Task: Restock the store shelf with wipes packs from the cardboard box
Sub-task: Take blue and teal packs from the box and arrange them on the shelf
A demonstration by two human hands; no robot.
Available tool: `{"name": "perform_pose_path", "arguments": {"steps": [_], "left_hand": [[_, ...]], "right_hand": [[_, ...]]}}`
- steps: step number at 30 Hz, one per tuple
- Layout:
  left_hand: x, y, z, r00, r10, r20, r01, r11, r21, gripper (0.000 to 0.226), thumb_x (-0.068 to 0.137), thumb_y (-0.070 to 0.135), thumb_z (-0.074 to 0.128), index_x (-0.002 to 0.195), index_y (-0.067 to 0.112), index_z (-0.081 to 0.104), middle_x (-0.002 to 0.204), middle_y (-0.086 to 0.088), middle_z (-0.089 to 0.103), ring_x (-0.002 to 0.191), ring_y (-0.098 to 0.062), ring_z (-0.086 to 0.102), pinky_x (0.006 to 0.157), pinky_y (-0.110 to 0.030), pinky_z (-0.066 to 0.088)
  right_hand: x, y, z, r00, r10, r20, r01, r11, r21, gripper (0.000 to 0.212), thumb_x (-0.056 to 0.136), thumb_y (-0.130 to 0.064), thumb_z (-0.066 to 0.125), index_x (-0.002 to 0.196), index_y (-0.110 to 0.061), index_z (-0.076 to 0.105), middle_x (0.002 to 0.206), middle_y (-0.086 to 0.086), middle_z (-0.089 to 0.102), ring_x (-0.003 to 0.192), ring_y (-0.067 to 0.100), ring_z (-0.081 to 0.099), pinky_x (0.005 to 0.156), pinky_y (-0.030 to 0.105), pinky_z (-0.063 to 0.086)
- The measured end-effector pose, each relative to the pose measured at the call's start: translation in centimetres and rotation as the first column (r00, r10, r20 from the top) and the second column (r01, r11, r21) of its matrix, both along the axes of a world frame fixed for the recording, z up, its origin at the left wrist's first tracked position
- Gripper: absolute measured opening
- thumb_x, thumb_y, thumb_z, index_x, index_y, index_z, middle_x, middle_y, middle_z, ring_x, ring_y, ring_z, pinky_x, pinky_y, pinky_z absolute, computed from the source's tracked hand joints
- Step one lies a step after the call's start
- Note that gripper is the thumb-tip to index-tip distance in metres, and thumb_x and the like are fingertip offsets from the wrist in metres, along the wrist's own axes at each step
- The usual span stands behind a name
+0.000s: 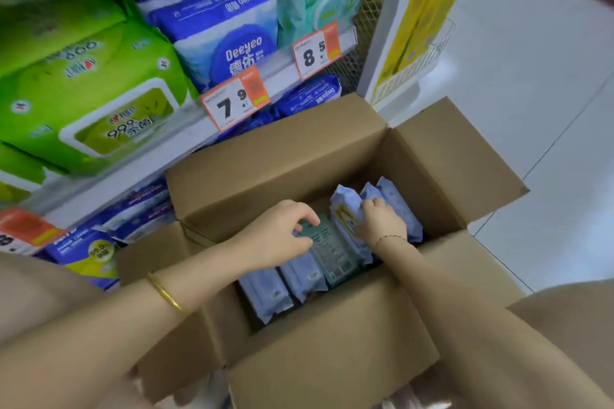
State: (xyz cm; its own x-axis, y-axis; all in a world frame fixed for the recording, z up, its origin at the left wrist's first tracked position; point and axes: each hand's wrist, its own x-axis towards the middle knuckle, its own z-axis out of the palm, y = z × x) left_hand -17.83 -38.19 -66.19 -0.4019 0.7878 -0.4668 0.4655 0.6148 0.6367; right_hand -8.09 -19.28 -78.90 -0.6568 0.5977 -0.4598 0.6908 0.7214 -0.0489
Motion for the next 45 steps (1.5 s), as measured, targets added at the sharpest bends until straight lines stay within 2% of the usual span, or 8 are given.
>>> {"name": "perform_pose_path", "arguments": {"steps": [12, 16, 20, 23, 29, 37, 39, 45], "left_hand": [[-0.9, -0.5, -0.5, 0.992, 0.117, 0.048, -0.116, 0.993, -0.014, 0.032, 0.089, 0.015, 0.057, 0.121, 0.022, 0.055, 0.126, 0.004, 0.048, 0.111, -0.009, 0.054, 0.087, -0.022, 0.045], [-1.1, -0.5, -0.3, 0.988, 0.148, 0.043, -0.149, 0.989, 0.019, 0.039, 0.089, 0.016, 0.057, 0.127, 0.021, 0.05, 0.13, 0.003, 0.046, 0.112, -0.01, 0.054, 0.086, -0.022, 0.045], [-1.7, -0.6, 0.9, 0.962, 0.268, 0.046, -0.271, 0.96, 0.077, 0.05, 0.087, 0.013, 0.06, 0.134, 0.017, 0.042, 0.129, 0.0, 0.045, 0.114, -0.015, 0.053, 0.092, -0.028, 0.044], [-2.5, -1.3, 2.8, 0.945, 0.32, 0.062, -0.326, 0.936, 0.133, 0.057, 0.088, 0.016, 0.063, 0.138, 0.014, 0.035, 0.127, -0.002, 0.042, 0.118, -0.02, 0.049, 0.092, -0.031, 0.043], [-3.8, -3.6, 8.6, 0.895, 0.375, 0.242, -0.435, 0.854, 0.286, 0.048, 0.079, 0.017, 0.075, 0.121, 0.014, 0.052, 0.126, -0.006, 0.055, 0.101, -0.015, 0.061, 0.088, -0.029, 0.054], [-4.3, -8.0, 17.0, 0.82, 0.506, 0.268, -0.563, 0.629, 0.536, 0.053, 0.069, 0.017, 0.082, 0.114, 0.015, 0.056, 0.107, -0.004, 0.063, 0.086, -0.012, 0.065, 0.074, -0.019, 0.055], [-4.8, -9.3, 19.9, 0.823, 0.516, 0.239, -0.554, 0.634, 0.54, 0.067, 0.056, 0.028, 0.085, 0.116, 0.017, 0.057, 0.115, -0.008, 0.064, 0.095, -0.018, 0.066, 0.087, -0.034, 0.054], [-8.0, -12.6, 28.8, 0.781, 0.611, 0.127, -0.472, 0.445, 0.761, 0.026, 0.075, 0.008, 0.074, 0.093, 0.022, 0.062, 0.081, 0.005, 0.068, 0.075, -0.012, 0.066, 0.078, -0.036, 0.055]], "right_hand": [[-0.7, -0.7, -2.1, 0.991, 0.008, 0.132, -0.034, 0.981, 0.193, 0.034, 0.092, -0.018, 0.052, 0.125, -0.012, 0.049, 0.128, 0.008, 0.048, 0.116, 0.027, 0.048, 0.079, 0.033, 0.043], [-1.4, 0.5, 0.6, 0.988, -0.154, 0.016, 0.155, 0.983, -0.097, 0.027, 0.091, -0.019, 0.051, 0.117, -0.014, 0.049, 0.109, 0.008, 0.059, 0.101, 0.026, 0.056, 0.07, 0.034, 0.042], [-2.6, 1.4, 7.5, 0.982, -0.168, -0.092, 0.079, 0.791, -0.607, 0.023, 0.081, -0.022, 0.071, 0.092, -0.015, 0.053, 0.08, 0.002, 0.055, 0.058, 0.012, 0.054, 0.038, 0.017, 0.042], [-3.0, 0.2, 12.7, 0.969, -0.19, -0.159, -0.039, 0.517, -0.855, 0.012, 0.082, -0.018, 0.071, 0.089, -0.02, 0.062, 0.086, 0.006, 0.066, 0.066, 0.015, 0.064, 0.057, 0.025, 0.053], [-3.9, -2.2, 19.7, 0.923, -0.164, -0.349, -0.261, 0.399, -0.879, 0.033, 0.078, -0.025, 0.074, 0.104, -0.008, 0.063, 0.092, 0.009, 0.074, 0.077, 0.019, 0.07, 0.066, 0.031, 0.058], [-5.8, -5.3, 28.5, 0.723, -0.322, -0.611, -0.488, 0.387, -0.782, 0.035, 0.062, -0.009, 0.07, 0.095, -0.019, 0.06, 0.08, -0.004, 0.072, 0.072, 0.014, 0.07, 0.071, 0.031, 0.058], [-6.9, -6.6, 31.4, 0.614, -0.341, -0.712, -0.57, 0.434, -0.698, 0.037, 0.061, -0.006, 0.07, 0.093, -0.02, 0.059, 0.075, -0.004, 0.07, 0.068, 0.012, 0.068, 0.07, 0.028, 0.058], [-12.2, -10.8, 38.0, 0.221, -0.445, -0.868, -0.644, 0.602, -0.472, 0.021, 0.083, -0.023, 0.063, 0.102, -0.019, 0.054, 0.083, -0.004, 0.064, 0.074, 0.009, 0.064, 0.072, 0.03, 0.055]]}}
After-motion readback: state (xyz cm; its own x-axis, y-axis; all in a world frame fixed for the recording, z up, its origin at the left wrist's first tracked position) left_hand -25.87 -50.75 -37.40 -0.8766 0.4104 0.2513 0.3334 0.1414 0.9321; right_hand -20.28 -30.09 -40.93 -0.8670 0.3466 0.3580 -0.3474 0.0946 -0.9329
